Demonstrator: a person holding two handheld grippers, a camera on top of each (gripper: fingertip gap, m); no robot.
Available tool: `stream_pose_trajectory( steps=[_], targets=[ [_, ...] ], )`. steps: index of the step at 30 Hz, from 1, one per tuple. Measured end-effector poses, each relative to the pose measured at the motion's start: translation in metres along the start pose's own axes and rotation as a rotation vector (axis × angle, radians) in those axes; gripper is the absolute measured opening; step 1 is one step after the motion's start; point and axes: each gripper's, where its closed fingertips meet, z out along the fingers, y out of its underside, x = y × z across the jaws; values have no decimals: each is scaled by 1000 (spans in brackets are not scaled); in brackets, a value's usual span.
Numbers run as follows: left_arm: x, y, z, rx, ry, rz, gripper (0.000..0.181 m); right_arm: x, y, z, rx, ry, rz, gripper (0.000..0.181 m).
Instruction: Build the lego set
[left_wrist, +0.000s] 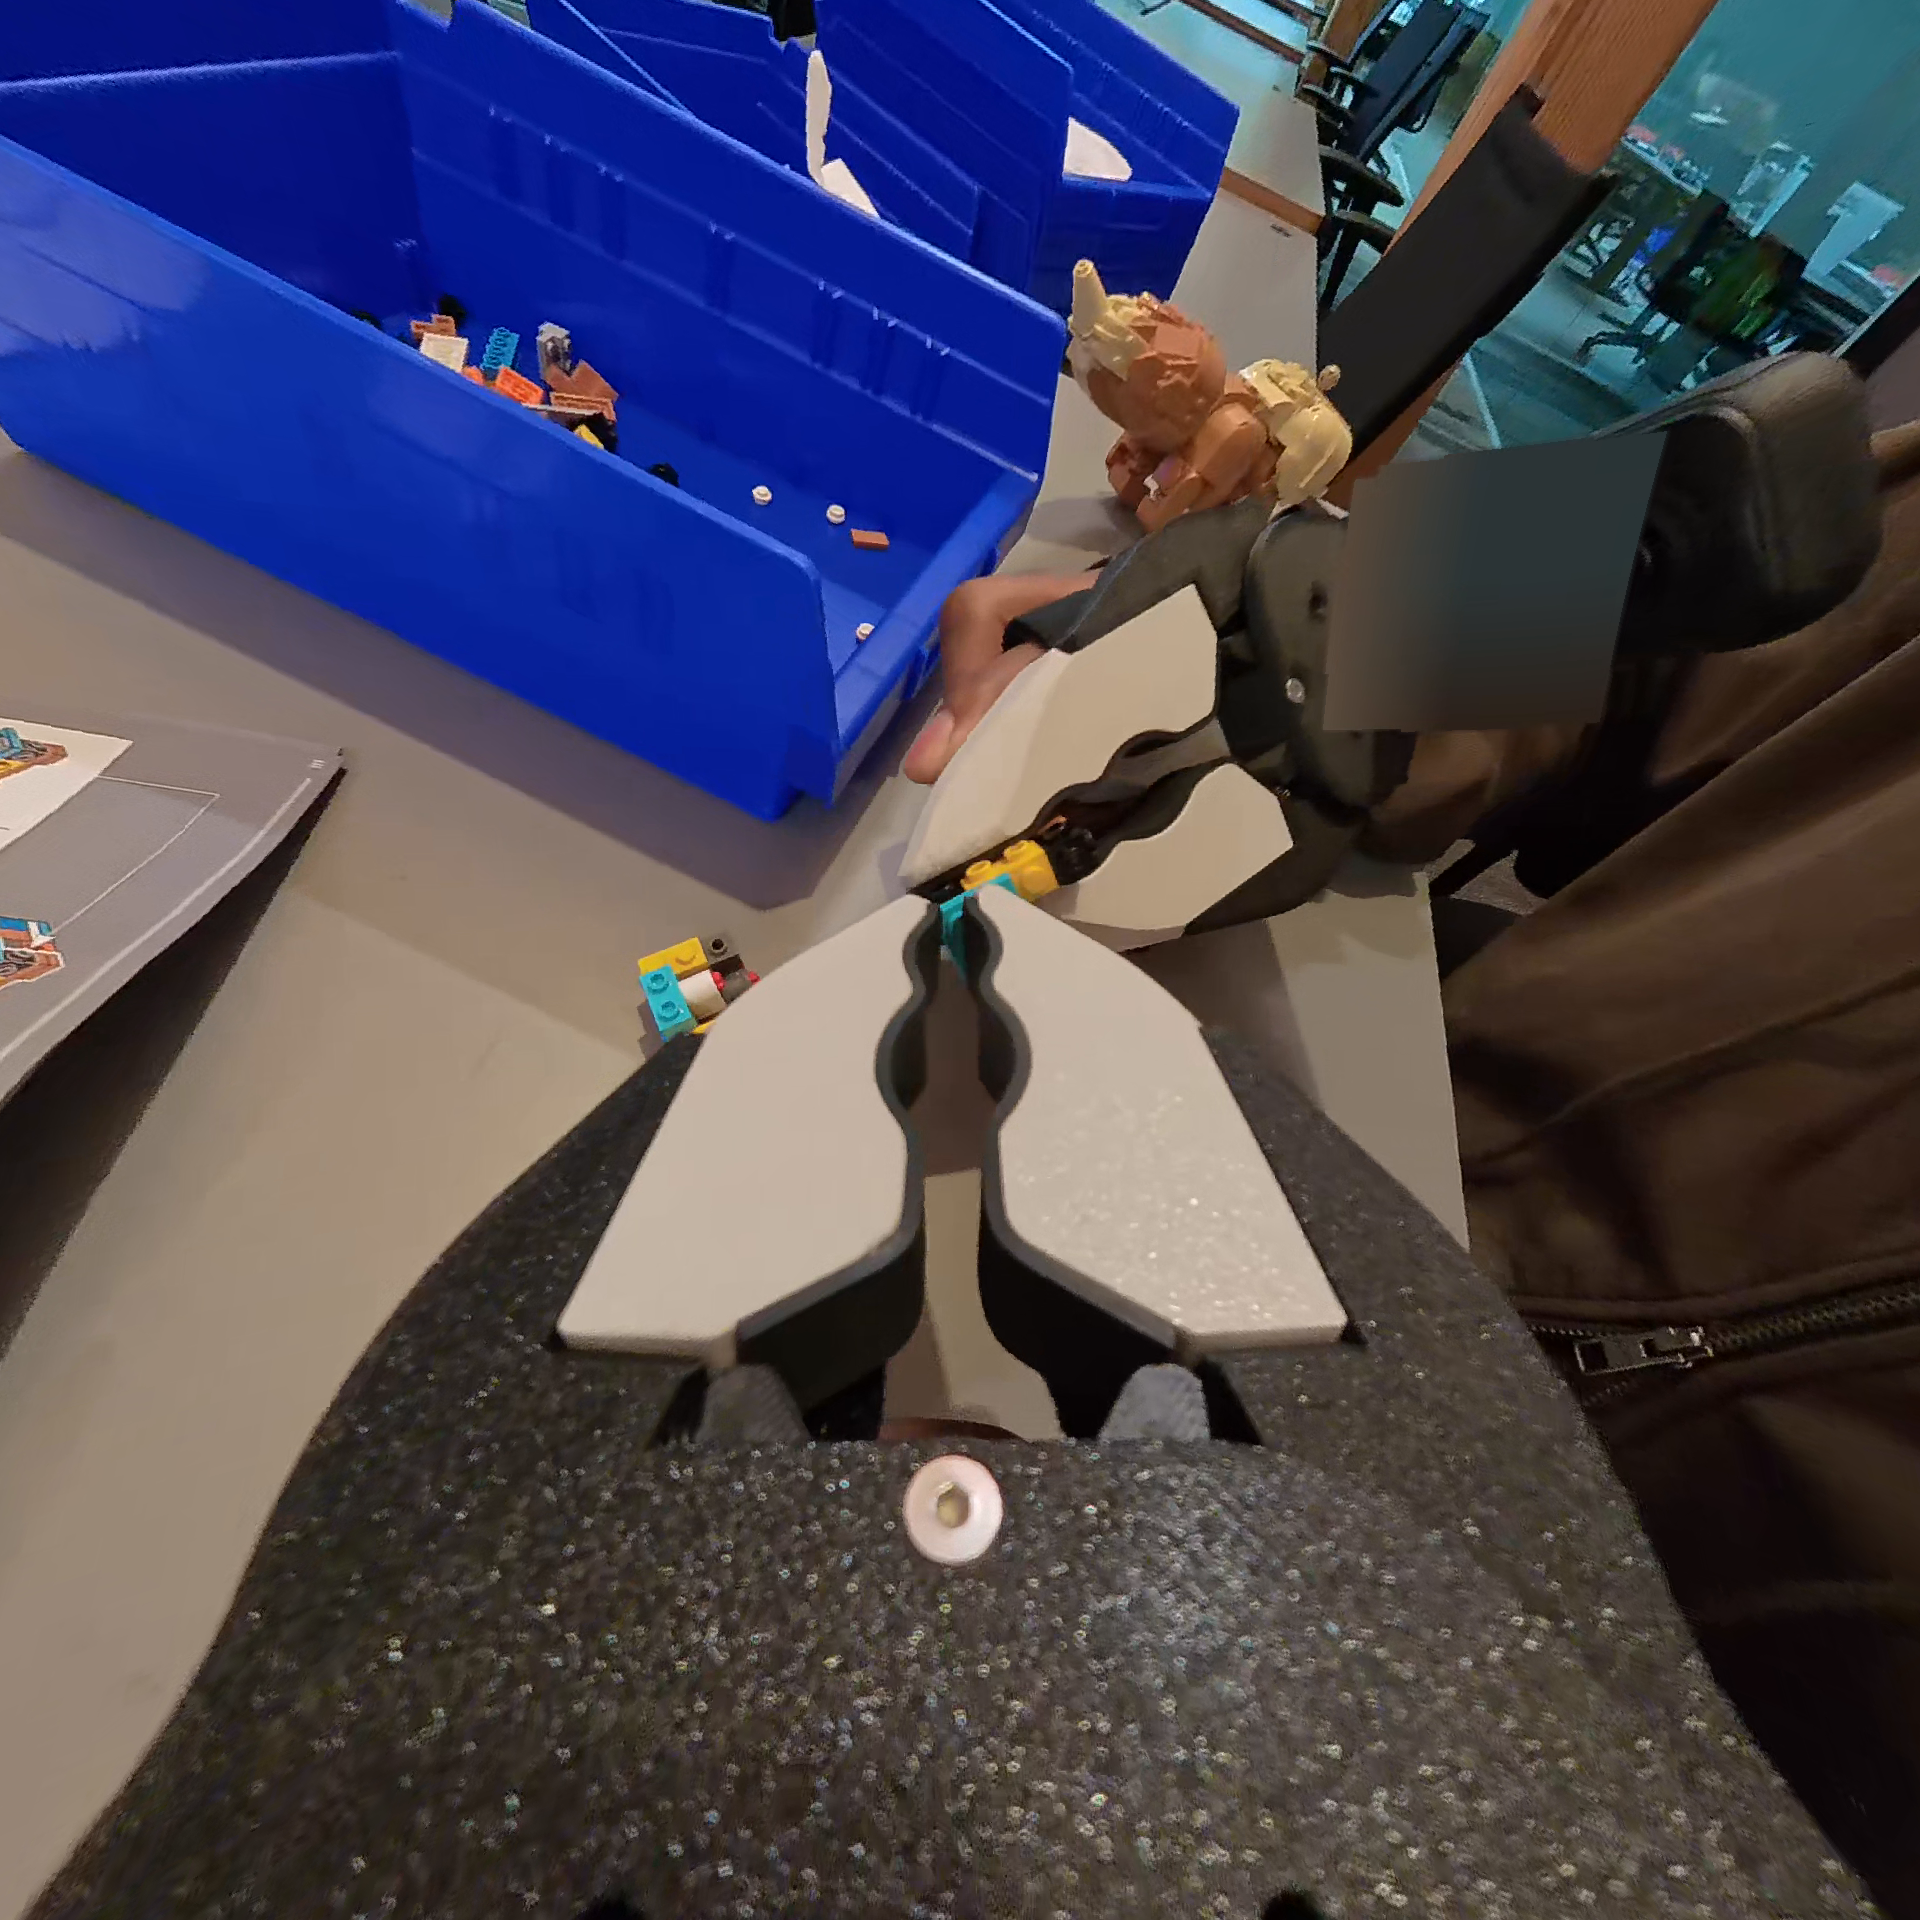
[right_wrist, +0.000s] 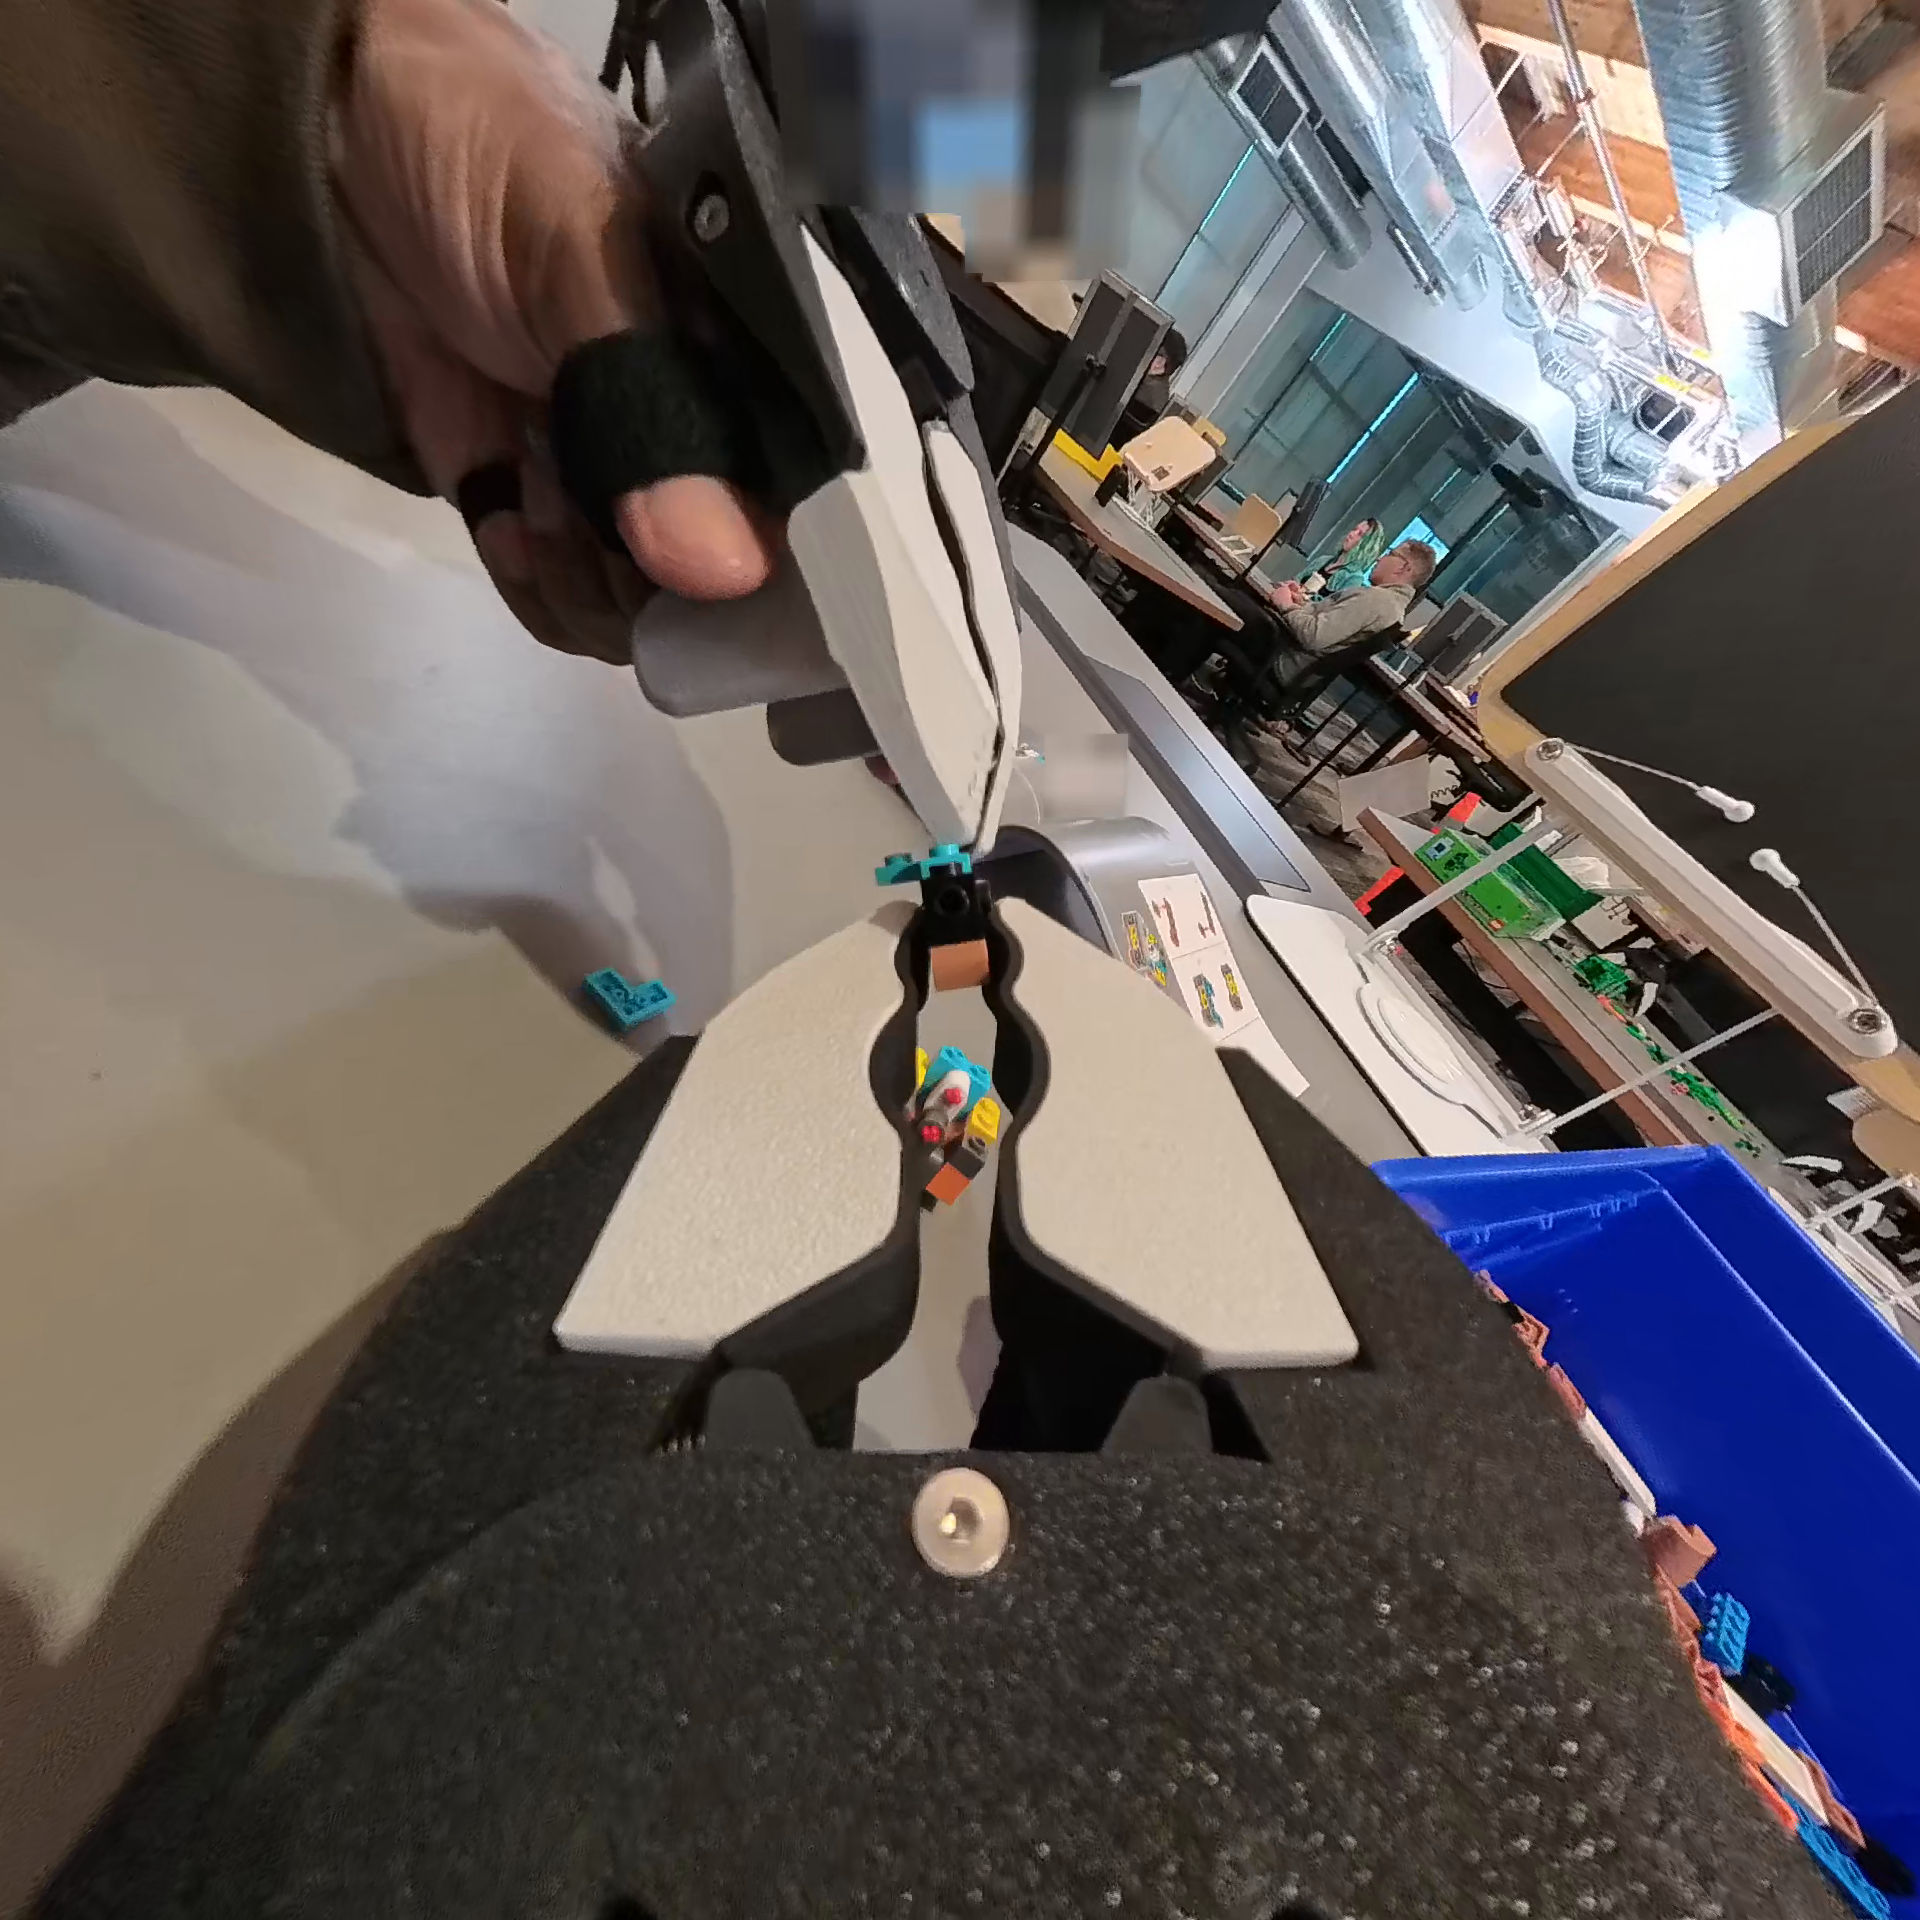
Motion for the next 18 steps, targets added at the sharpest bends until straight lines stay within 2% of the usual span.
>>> stream_pose_trajectory(
  steps=[5,7,10,14,18],
  targets=[
    [-1,-1,0,1,-36,43,3,-1,1,1,3,-21,42,9],
    [0,-11,-6,64,-16,67,11,1,-7,0,53,-50,132,9],
    [-2,-29,-24,236,12,132,20,1,-19,-3,143,-143,321,10],
    [-5,-22,-31,320,107,108,21,4,-29,-9,258,-235,500,9],
    [7,-15,-25,337,155,203,20,7,-36,-11,325,-280,584,9]
  ],
)
